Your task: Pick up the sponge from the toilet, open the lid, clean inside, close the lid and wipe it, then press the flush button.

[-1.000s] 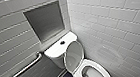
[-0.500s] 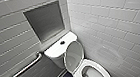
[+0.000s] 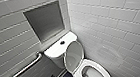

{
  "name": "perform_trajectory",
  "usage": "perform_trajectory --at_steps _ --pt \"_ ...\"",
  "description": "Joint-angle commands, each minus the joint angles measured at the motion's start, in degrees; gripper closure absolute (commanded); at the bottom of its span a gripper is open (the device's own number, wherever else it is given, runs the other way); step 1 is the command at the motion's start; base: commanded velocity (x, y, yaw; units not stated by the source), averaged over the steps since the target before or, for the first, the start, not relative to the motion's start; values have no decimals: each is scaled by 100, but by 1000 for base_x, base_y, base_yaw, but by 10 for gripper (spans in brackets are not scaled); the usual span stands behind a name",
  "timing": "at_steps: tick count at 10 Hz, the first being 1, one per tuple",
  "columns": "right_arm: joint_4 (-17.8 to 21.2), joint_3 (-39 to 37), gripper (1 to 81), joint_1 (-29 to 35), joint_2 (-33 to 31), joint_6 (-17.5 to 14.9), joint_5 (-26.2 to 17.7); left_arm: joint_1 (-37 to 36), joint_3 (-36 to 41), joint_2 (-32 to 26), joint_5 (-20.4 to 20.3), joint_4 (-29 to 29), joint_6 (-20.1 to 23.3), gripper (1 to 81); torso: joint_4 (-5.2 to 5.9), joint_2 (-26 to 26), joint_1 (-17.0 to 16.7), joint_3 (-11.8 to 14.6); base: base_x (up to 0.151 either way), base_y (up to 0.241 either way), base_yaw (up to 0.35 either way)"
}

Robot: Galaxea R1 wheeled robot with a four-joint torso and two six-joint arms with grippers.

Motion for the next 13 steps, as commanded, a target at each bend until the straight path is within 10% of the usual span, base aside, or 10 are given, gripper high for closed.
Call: perform_trajectory --at_steps 1,13 --pt "42 402 811 -176 -232 -17 -142 -988 -151 -180 -21 -1023 16 10 0 0 0 0 0 0 0" --pt "-134 1686 811 -730 -804 -44 784 -1833 -1663 787 -12 -1587 -371 10 0 2 0 -2 0 0 0"
